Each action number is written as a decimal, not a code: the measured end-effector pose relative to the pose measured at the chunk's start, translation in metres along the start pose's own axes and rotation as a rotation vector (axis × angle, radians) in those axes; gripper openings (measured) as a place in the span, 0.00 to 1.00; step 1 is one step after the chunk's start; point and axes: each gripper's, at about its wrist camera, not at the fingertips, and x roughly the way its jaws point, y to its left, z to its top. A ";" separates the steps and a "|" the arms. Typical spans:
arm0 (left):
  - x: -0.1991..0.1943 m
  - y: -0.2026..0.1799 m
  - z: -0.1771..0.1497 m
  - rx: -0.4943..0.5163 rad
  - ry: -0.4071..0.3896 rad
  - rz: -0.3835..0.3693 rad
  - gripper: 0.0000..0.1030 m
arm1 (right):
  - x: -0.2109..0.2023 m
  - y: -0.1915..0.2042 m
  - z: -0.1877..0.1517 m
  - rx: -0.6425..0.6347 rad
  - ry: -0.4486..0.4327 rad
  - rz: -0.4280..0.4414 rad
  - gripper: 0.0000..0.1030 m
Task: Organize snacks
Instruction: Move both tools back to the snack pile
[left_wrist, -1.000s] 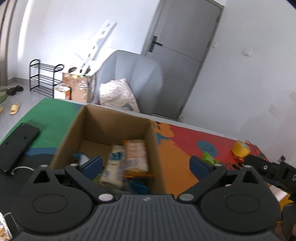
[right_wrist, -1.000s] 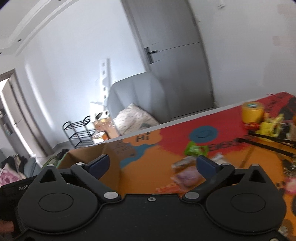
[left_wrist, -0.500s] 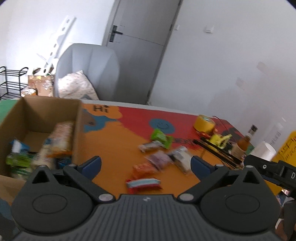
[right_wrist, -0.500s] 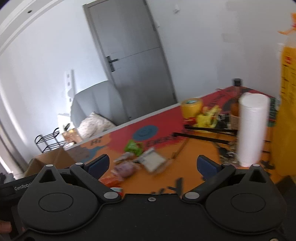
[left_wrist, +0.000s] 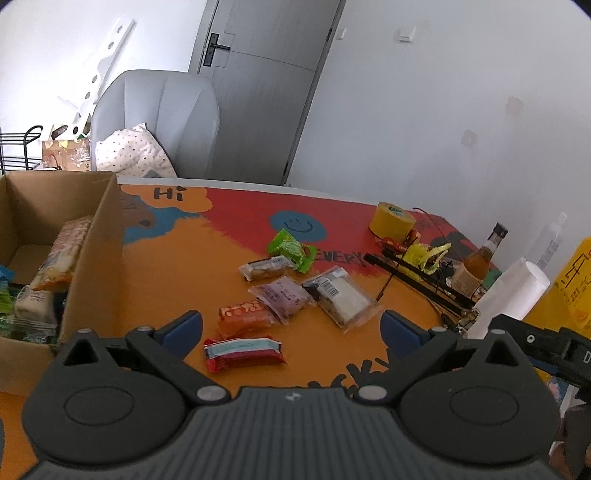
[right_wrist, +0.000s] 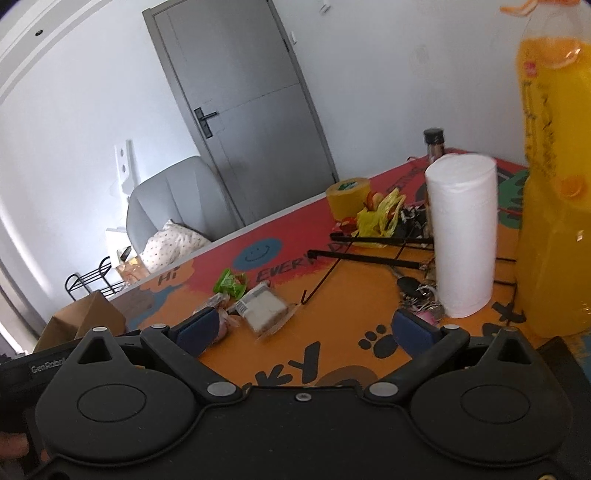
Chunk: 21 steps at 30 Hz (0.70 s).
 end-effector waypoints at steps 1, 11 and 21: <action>0.002 -0.002 0.000 0.005 0.000 0.001 0.98 | 0.004 0.000 -0.001 -0.003 0.008 0.007 0.93; 0.034 -0.001 -0.009 0.003 0.051 0.058 0.91 | 0.047 0.001 -0.007 -0.014 0.084 0.095 0.72; 0.063 0.008 -0.013 -0.044 0.074 0.139 0.89 | 0.088 0.004 0.000 -0.057 0.135 0.170 0.65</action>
